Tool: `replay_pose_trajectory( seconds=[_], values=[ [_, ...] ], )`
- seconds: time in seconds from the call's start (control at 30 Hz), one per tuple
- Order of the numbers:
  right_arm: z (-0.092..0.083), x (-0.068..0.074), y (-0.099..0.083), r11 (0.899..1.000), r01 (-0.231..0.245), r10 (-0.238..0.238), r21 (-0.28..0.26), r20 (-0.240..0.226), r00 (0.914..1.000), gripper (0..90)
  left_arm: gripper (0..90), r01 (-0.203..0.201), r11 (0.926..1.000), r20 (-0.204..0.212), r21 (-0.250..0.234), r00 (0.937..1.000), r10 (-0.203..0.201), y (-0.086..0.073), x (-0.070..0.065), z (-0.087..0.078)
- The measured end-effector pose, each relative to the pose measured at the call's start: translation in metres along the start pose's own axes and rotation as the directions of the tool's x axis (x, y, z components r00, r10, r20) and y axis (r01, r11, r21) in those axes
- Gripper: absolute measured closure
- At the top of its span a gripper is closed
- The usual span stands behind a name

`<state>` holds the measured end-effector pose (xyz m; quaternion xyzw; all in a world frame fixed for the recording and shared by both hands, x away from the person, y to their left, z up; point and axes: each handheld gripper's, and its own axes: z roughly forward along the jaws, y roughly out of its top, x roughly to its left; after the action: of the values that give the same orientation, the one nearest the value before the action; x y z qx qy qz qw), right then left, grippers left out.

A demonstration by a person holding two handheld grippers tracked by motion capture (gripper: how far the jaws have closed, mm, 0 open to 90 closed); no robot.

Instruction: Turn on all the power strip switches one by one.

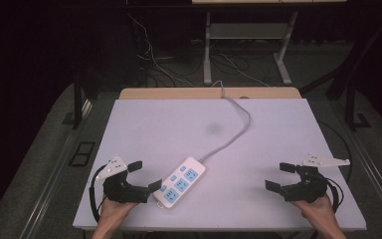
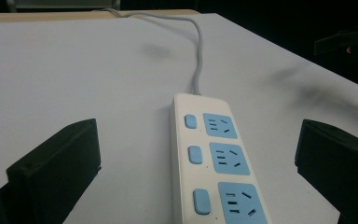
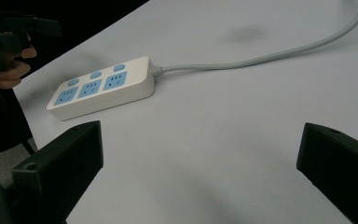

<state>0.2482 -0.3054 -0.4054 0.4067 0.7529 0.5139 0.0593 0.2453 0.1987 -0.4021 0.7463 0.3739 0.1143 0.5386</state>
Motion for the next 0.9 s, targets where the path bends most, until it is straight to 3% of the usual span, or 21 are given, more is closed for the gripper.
replay_pose_trajectory(
  seconds=[0.57, 0.9],
  values=[
    [0.0013, -0.0014, -0.0013, 1.0, 0.007, -0.007, 0.017, -0.002, 1.0, 0.3, 0.0, -0.005, 1.0, 0.025, 0.006, 0.9997, 0.004, 0.0021, -0.0045, 0.0015],
    [0.0004, -0.0036, -0.0017, 1.0, 0.003, -0.003, 0.022, 0.004, 1.0, 0.3, 0.0, -0.008, 0.9992, 0.023, 0.038, 0.9997, 0.007, 0.003, -0.005, -0.0006]
  ],
)
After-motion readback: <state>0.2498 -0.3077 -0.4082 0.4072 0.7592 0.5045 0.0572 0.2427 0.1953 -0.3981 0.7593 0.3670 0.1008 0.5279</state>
